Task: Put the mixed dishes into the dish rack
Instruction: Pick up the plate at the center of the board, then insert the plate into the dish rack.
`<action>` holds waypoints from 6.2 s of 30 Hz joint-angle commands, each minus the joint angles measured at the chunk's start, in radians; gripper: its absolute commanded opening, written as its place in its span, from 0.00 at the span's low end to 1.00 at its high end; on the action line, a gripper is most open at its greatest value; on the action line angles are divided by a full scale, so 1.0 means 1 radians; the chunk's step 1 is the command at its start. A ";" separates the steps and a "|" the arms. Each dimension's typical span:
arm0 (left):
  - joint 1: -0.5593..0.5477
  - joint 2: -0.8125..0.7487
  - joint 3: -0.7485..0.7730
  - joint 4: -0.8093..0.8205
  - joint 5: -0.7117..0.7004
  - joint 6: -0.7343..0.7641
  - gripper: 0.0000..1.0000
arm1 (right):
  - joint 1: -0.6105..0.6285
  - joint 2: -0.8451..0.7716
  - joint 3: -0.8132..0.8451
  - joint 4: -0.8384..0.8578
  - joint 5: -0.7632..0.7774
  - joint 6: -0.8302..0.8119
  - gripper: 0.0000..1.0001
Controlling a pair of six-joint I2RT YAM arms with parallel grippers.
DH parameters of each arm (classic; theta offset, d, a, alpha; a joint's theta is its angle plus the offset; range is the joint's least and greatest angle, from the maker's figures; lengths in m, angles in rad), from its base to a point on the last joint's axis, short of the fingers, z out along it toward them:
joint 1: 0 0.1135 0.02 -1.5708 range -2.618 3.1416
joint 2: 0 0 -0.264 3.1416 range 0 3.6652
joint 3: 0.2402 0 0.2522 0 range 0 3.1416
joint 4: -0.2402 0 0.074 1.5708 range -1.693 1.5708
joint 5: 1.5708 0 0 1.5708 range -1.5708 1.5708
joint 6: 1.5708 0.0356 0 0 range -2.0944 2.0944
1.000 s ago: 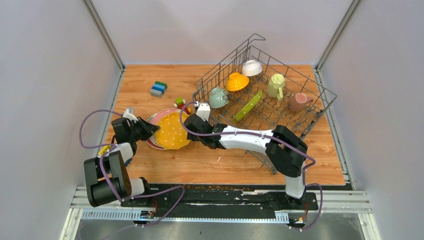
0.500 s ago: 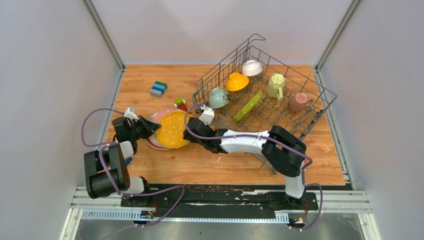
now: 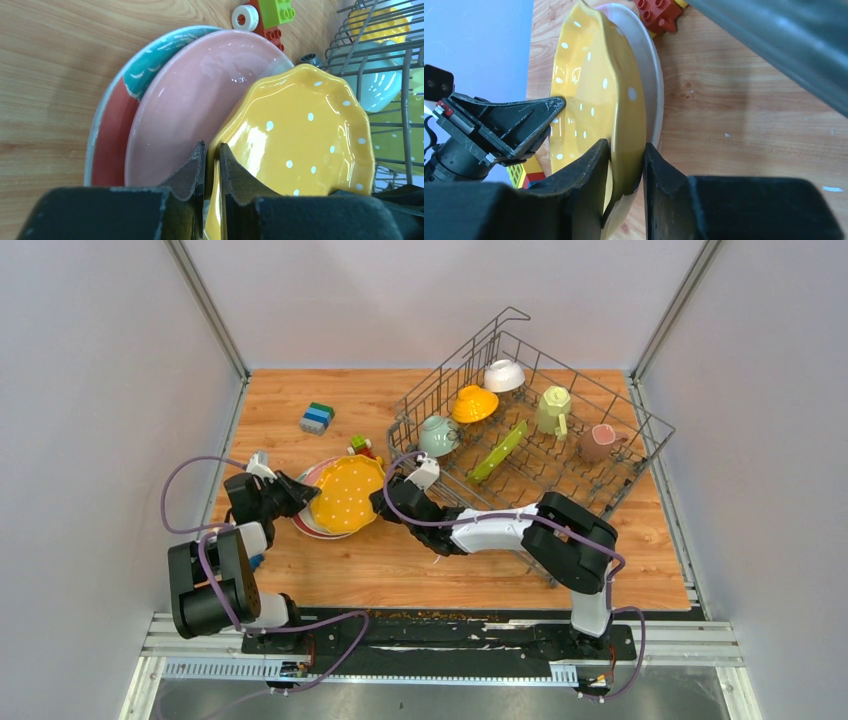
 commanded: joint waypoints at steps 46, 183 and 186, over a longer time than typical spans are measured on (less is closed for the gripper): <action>-0.053 -0.536 0.186 -0.611 -0.276 0.063 1.00 | 0.055 -0.664 0.190 -0.468 -0.044 -0.604 0.00; -0.053 -0.246 0.231 -0.576 -0.299 0.093 1.00 | -0.232 -0.229 -0.176 1.042 1.081 -1.723 0.03; -0.053 -0.238 0.227 -0.575 -0.299 0.093 1.00 | -0.231 -0.194 -0.190 1.218 1.083 -1.854 0.02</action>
